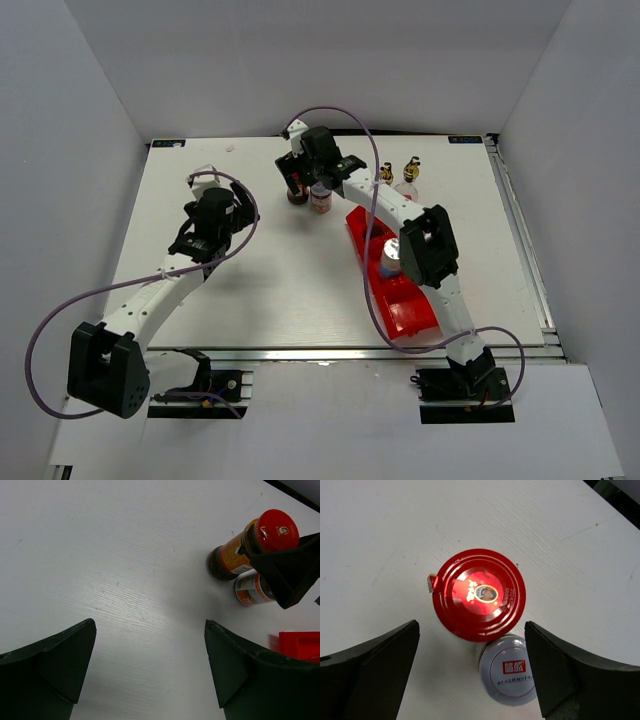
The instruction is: Organize the condiment bottles
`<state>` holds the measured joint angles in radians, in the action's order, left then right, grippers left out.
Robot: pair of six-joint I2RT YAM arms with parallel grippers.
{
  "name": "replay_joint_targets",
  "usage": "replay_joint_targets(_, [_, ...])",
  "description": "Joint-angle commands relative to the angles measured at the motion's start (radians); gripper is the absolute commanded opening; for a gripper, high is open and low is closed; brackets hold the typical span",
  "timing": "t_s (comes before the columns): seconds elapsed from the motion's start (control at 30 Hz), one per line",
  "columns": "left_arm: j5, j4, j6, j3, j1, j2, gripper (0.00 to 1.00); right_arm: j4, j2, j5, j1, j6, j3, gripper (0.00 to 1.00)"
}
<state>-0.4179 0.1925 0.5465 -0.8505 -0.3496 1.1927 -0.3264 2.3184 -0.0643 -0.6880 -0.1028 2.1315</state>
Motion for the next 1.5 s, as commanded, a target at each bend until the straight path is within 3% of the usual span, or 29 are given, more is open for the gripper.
replay_joint_targets(0.0, [-0.024, -0.016, -0.007, -0.039, 0.004, 0.005, 0.98, 0.095, 0.032, 0.041, 0.008, -0.035, 0.082, 0.89])
replay_joint_targets(0.1, [-0.033, -0.014, -0.008, -0.045, 0.006, 0.013, 0.98, 0.156, 0.076, 0.055, 0.010, -0.051, 0.082, 0.89])
replay_joint_targets(0.43, [-0.047, -0.008, -0.016, -0.050, 0.009, 0.024, 0.98, 0.277, 0.150, 0.096, 0.016, -0.038, 0.133, 0.71])
replay_joint_targets(0.57, [-0.044, -0.007, -0.016, -0.050, 0.009, 0.025, 0.98, 0.306, 0.127, 0.148, 0.015, -0.028, 0.100, 0.41])
replay_joint_targets(0.67, [-0.047, 0.004, -0.014, -0.051, 0.009, 0.022, 0.98, 0.282, 0.081, 0.188, 0.013, -0.049, 0.073, 0.26])
replay_joint_targets(0.8, [-0.064, 0.012, -0.011, -0.045, 0.009, 0.008, 0.98, 0.277, -0.100, 0.299, -0.004, -0.074, -0.057, 0.18])
replay_joint_targets(1.03, [-0.090, 0.039, 0.009, -0.038, 0.011, -0.042, 0.98, 0.326, -0.445, 0.274, -0.082, -0.109, -0.405, 0.08])
replay_joint_targets(1.33, [-0.032, -0.007, 0.001, -0.024, 0.014, -0.091, 0.98, 0.368, -0.967, 0.238, -0.156, 0.073, -0.985, 0.04])
replay_joint_targets(1.47, [0.001, -0.018, 0.001, -0.024, 0.017, -0.082, 0.98, 0.243, -1.190, 0.138, -0.191, 0.188, -1.149, 0.04])
